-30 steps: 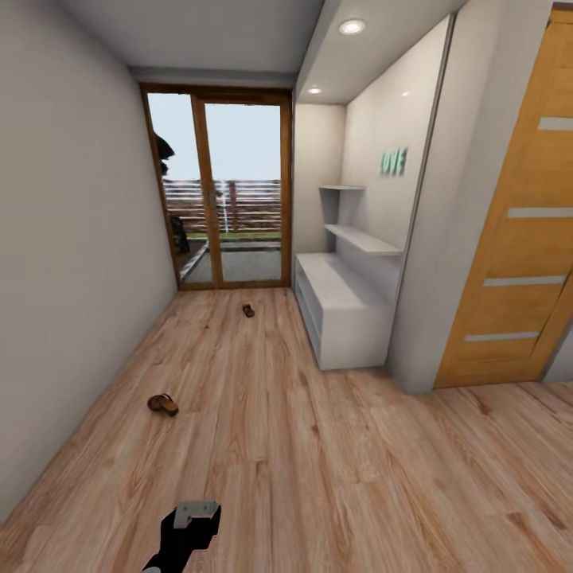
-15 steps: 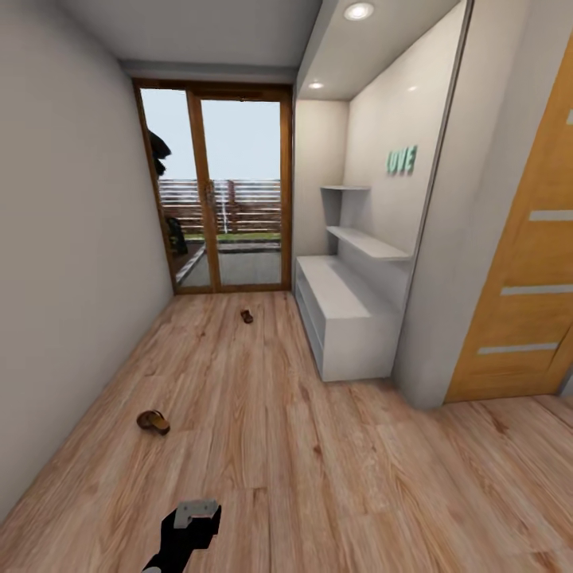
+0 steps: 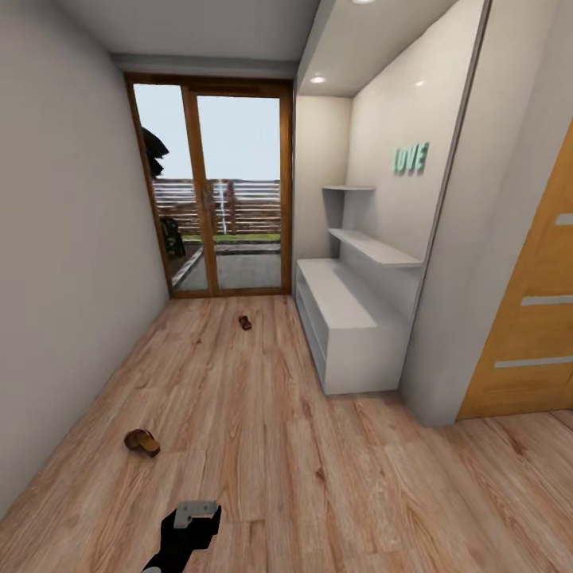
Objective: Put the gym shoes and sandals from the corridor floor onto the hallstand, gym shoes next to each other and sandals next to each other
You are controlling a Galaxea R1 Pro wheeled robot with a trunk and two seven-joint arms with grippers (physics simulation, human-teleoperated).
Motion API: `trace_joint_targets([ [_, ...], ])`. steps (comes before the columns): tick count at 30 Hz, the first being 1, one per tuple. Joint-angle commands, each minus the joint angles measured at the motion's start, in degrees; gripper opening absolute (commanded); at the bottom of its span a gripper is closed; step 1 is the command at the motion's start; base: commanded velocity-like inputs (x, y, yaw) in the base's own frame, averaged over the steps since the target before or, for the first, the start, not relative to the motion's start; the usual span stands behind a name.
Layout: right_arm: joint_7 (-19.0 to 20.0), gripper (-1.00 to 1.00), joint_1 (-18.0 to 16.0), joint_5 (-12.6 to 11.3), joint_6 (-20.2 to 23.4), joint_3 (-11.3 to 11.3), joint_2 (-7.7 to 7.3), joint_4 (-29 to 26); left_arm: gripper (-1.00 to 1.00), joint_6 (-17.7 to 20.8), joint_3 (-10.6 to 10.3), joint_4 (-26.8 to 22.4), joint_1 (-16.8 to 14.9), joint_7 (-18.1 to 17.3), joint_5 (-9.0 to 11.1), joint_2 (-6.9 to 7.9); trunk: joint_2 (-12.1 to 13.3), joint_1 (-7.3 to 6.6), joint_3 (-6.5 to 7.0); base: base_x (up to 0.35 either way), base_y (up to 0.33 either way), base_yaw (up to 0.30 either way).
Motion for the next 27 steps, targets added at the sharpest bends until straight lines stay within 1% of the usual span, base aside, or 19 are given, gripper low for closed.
trace_joint_targets([
  [1, 0.0, 1.00, 0.0, 0.1, 0.3, 0.0, 0.00, -0.1, 1.00, -0.2, 0.0, 0.0, 0.0, 0.0, 0.0, 0.00, 0.0, 0.03, -0.06, 0.348, 0.000, 0.000],
  [27, 0.0, 1.00, 0.0, 0.1, 0.3, 0.0, -0.01, -0.1, 1.00, -0.1, 0.0, 0.0, 0.0, 0.0, 0.0, 0.00, 0.0, 0.03, -0.06, 0.348, 0.000, 0.000],
])
